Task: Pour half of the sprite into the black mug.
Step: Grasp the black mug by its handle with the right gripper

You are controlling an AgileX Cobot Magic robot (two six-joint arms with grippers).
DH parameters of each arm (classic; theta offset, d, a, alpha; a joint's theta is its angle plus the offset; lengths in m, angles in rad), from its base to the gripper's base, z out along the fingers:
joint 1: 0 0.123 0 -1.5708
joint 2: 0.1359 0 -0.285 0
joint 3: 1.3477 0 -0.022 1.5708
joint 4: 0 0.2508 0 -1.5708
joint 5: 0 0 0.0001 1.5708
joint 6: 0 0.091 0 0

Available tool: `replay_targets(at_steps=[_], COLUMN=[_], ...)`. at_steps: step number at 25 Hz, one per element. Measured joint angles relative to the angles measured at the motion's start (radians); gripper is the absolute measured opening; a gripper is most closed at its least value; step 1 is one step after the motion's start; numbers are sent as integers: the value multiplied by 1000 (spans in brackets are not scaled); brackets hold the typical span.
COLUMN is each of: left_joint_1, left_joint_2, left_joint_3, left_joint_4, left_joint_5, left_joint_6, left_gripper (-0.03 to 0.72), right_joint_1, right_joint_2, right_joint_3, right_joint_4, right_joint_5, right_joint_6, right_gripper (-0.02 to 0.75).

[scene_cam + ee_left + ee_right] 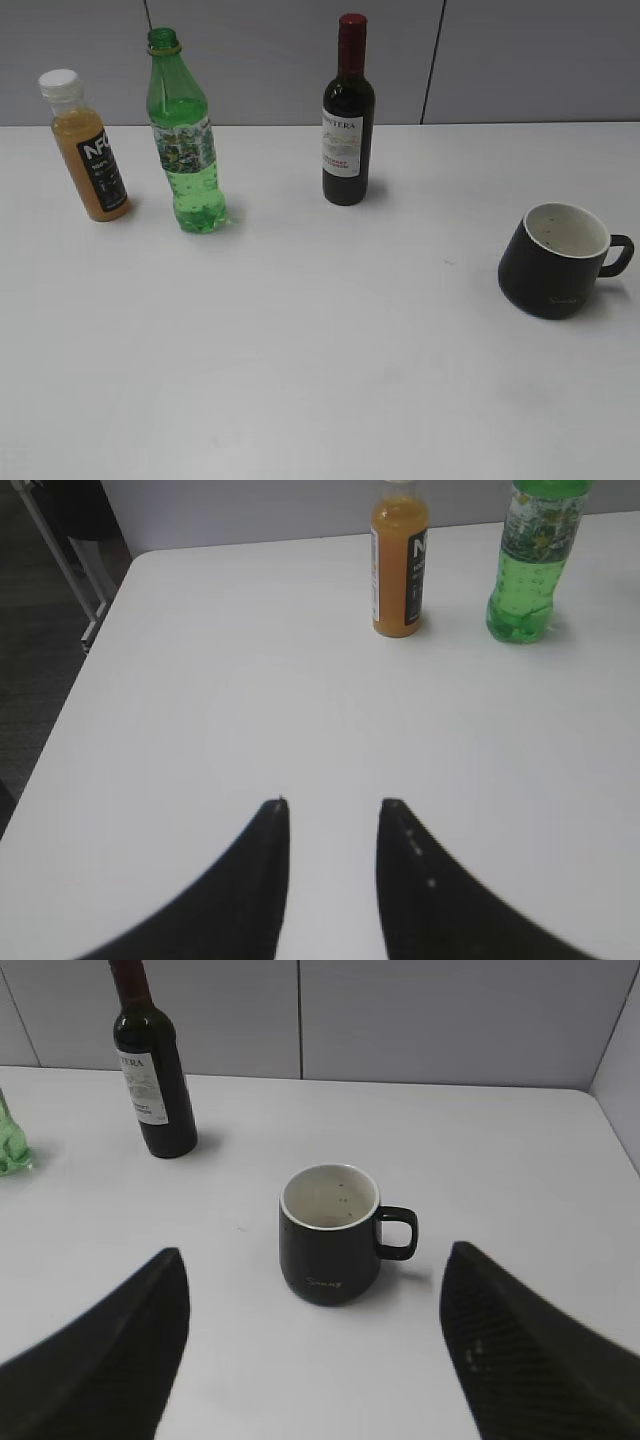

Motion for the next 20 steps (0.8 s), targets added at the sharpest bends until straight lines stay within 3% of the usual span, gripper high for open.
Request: replay_targets(at_steps=[20], left_joint_1=[0], left_joint_2=[0], left_joint_3=[0], left_joint_4=[0], left_joint_5=[0], left_joint_6=[0], left_gripper=[239], right_joint_1=[0], right_joint_2=[384], right_joint_3=[34], right_joint_4=[-4], right_joint_5=[-403], right_joint_6=[-40], right_gripper=[592])
